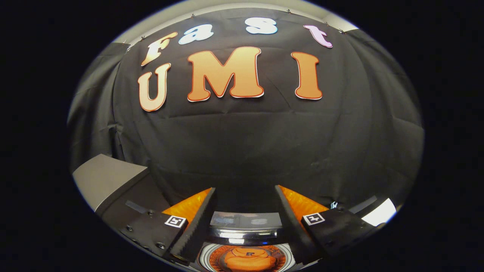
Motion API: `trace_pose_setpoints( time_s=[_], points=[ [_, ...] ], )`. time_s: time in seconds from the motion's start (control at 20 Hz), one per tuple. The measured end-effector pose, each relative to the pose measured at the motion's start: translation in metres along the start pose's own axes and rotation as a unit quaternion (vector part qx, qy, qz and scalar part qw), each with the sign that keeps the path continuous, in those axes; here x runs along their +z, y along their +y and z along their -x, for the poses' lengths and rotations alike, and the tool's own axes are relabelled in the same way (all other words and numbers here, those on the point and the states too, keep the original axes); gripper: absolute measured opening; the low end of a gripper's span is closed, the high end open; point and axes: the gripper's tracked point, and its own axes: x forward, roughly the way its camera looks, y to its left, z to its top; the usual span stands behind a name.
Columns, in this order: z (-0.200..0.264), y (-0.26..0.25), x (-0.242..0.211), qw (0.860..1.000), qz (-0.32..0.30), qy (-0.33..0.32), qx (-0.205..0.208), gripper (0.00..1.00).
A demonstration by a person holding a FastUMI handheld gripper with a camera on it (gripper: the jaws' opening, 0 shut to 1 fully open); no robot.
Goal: Put the clothes into the washing machine and then close the washing machine lid.
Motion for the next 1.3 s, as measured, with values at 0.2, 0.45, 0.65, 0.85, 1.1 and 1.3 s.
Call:
trace_pose_setpoints(
  time_s=[0.2, 0.45, 0.65, 0.85, 1.1, 1.3],
  points=[
    [0.012, 0.002, -0.01, 1.0, 0.003, -0.003, 0.003, 0.97],
    [0.035, 0.004, -0.036, 1.0, 0.002, 0.001, 0.009, 0.97],
    [0.054, 0.001, -0.092, 0.999, -0.008, 0.042, 0.014, 0.97],
    [0.069, -0.004, -0.12, 0.998, -0.017, 0.059, 0.021, 0.97],
    [0.074, -0.01, -0.109, 0.999, -0.011, 0.044, 0.023, 0.97],
    [0.082, -0.01, -0.083, 0.999, -0.011, 0.02, 0.028, 0.97]
  ],
)
